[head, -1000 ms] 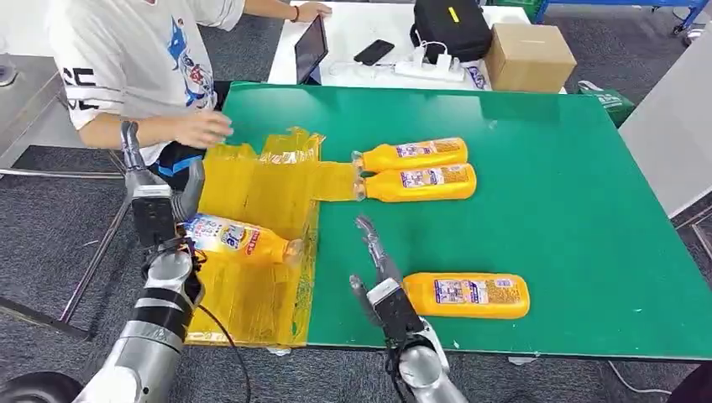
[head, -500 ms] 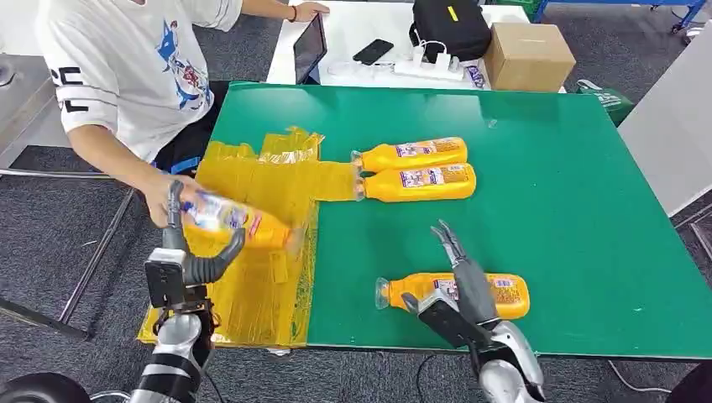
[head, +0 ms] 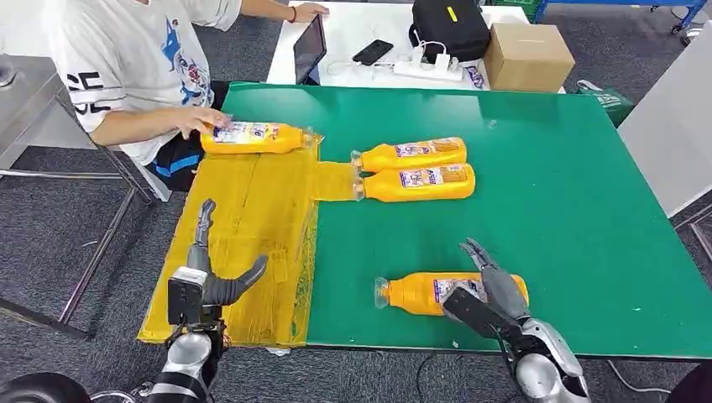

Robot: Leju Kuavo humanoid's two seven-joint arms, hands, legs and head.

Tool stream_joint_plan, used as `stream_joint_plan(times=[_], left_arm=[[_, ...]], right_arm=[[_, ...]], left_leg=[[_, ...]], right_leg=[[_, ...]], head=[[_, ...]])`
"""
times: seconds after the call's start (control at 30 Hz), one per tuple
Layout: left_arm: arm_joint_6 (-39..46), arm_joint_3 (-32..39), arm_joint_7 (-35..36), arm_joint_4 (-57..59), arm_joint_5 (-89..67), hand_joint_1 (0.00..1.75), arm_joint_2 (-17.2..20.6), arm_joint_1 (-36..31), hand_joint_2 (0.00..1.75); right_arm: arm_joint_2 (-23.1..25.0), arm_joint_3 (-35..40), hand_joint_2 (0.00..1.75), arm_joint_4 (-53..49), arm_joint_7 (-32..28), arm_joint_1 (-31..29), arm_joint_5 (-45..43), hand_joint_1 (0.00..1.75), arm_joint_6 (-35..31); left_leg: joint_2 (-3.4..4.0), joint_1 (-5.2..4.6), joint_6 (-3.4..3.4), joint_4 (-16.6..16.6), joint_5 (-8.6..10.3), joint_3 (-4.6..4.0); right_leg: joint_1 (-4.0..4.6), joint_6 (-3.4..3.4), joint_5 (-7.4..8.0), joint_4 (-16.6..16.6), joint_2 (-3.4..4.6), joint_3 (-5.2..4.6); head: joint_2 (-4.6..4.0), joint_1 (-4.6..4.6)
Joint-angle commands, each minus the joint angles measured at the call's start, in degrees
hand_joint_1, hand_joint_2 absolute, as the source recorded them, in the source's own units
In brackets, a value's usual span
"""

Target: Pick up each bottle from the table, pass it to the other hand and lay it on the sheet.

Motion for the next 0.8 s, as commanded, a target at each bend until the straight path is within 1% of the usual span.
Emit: stream_joint_plan(times=[0.03,0.07,0.1,0.13,0.23,0.57,0.67,0.73,0.8], left_arm=[[-0.48,-0.28,0.0,7.12,0.01,0.0,-0.32,-3.48,1.75],[-0.52,-0.3,-0.06,7.65,0.02,0.0,-0.31,-3.78,1.75],[-0.36,-0.24,-0.04,8.42,-0.02,0.0,-0.36,-4.16,1.75],[-0.61,-0.36,-0.07,9.44,0.05,0.0,-0.39,-4.64,1.75],[-0.8,-0.53,-0.17,10.16,0.2,0.0,-0.52,-4.92,1.75],[-0.99,-0.55,-0.14,9.99,0.29,0.0,-0.45,-4.84,1.75],[-1.71,-0.62,0.14,11.02,0.85,0.0,-0.51,-5.46,1.75],[-2.32,-0.89,0.2,12.22,1.2,0.0,-0.49,-6.24,1.75],[-2.71,-1.02,0.27,13.62,1.73,0.0,-0.56,-7.04,1.75]], right_arm=[[-1.63,0.96,1.75,10.98,1.46,-4.55,-0.6,0.0,3.05],[-2.03,1.29,1.75,11.92,1.56,-4.98,-0.69,0.0,3.57],[-2.19,1.43,1.75,12.93,1.47,-5.43,-0.58,0.0,3.44],[-2.79,2.02,1.75,14.22,1.77,-5.97,-0.35,0.0,3.85],[-3.95,2.36,1.75,14.17,2.49,-6.02,-0.08,0.0,4.37],[-4.21,2.6,1.75,13.76,3.1,-5.93,-0.17,0.0,4.99],[-6.94,3.78,1.75,13.95,4.85,-6.55,-0.8,0.0,7.26],[-10.02,4.84,1.75,13.94,5.78,-7.31,-2.78,0.0,10.95],[-13.72,6.57,1.75,14.13,6.76,-8.66,-4.42,0.0,14.59]], left_leg=[[0.02,0.04,-0.04,-0.06,-0.08,0.27],[0.02,0.05,-0.03,-0.04,-0.05,0.19],[0.03,0.08,-0.05,-0.05,-0.11,0.36],[0.02,0.05,-0.04,-0.06,-0.05,0.26],[-0.08,0.03,-0.02,-0.07,-0.02,0.27],[-0.08,0.07,-0.04,-0.07,-0.05,0.58],[-0.13,0.03,-0.01,-0.04,-0.02,0.48],[-0.15,0.07,-0.04,-0.03,-0.06,0.58],[-0.12,0.0,0.01,-0.01,-0.01,0.46]], right_leg=[[0.05,-0.08,-0.07,-0.1,-0.04,0.29],[0.06,-0.06,-0.03,-0.1,-0.03,0.22],[0.11,-0.1,-0.07,-0.14,-0.05,0.41],[0.07,-0.07,-0.02,-0.13,-0.05,0.29],[0.05,-0.06,-0.02,-0.13,-0.14,0.31],[0.11,-0.12,-0.06,-0.17,-0.15,0.66],[0.06,-0.07,-0.04,-0.12,-0.17,0.55],[0.11,-0.12,-0.08,-0.15,-0.23,0.67],[0.03,-0.05,-0.04,-0.09,-0.15,0.52]], head=[[0.0,0.0],[0.0,0.0],[0.0,-0.02],[0.0,-0.02],[0.0,-0.02],[0.0,0.0],[0.0,0.02],[0.0,0.0],[0.0,0.0]])
